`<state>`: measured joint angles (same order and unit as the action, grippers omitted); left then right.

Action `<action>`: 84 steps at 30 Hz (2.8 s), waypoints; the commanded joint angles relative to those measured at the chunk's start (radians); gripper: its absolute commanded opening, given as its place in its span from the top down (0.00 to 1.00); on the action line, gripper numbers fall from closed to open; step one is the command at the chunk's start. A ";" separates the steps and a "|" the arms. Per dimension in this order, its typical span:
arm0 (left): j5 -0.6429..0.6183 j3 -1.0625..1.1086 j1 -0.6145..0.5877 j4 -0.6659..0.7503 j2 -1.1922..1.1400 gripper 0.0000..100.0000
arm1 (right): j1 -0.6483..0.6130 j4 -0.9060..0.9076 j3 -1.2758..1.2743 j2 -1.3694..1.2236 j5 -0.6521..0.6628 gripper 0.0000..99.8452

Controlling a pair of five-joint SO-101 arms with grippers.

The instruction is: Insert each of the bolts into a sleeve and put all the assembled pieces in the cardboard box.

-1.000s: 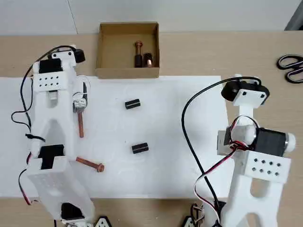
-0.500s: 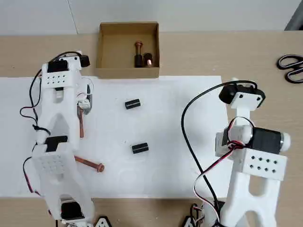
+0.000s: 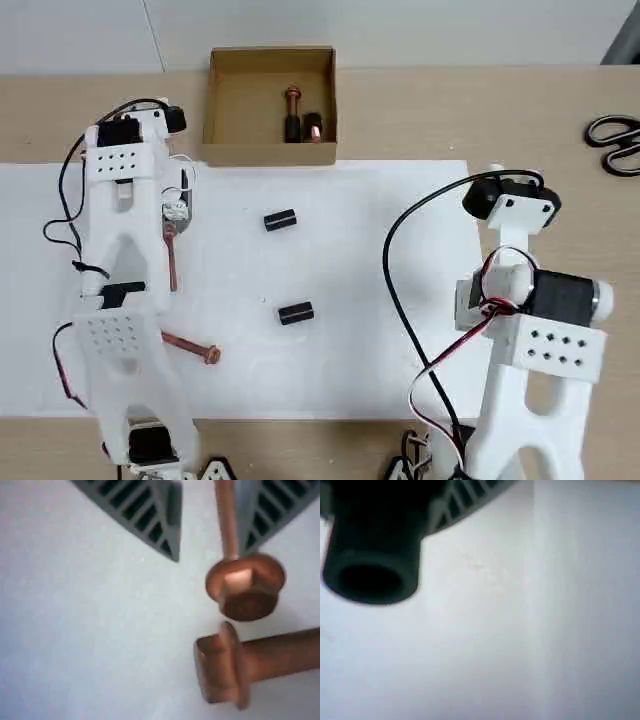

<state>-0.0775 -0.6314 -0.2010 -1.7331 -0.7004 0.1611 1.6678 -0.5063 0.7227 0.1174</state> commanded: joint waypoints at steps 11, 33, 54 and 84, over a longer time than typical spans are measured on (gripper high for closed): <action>0.000 0.143 -0.021 -0.018 0.166 0.92 | 0.004 -0.016 0.005 0.018 0.012 0.99; 0.000 0.140 -0.017 0.046 0.051 0.92 | 0.002 -0.013 0.005 0.024 0.012 0.99; -0.003 0.122 -0.017 0.123 -0.114 0.94 | 0.002 -0.012 0.005 0.024 0.012 0.99; -0.009 0.288 0.092 -0.021 0.641 0.99 | -0.045 0.050 0.140 0.025 0.003 0.99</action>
<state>-0.0821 -0.3936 -0.1227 -1.7346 -0.2018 0.1473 1.7001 -0.4296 0.7227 0.1174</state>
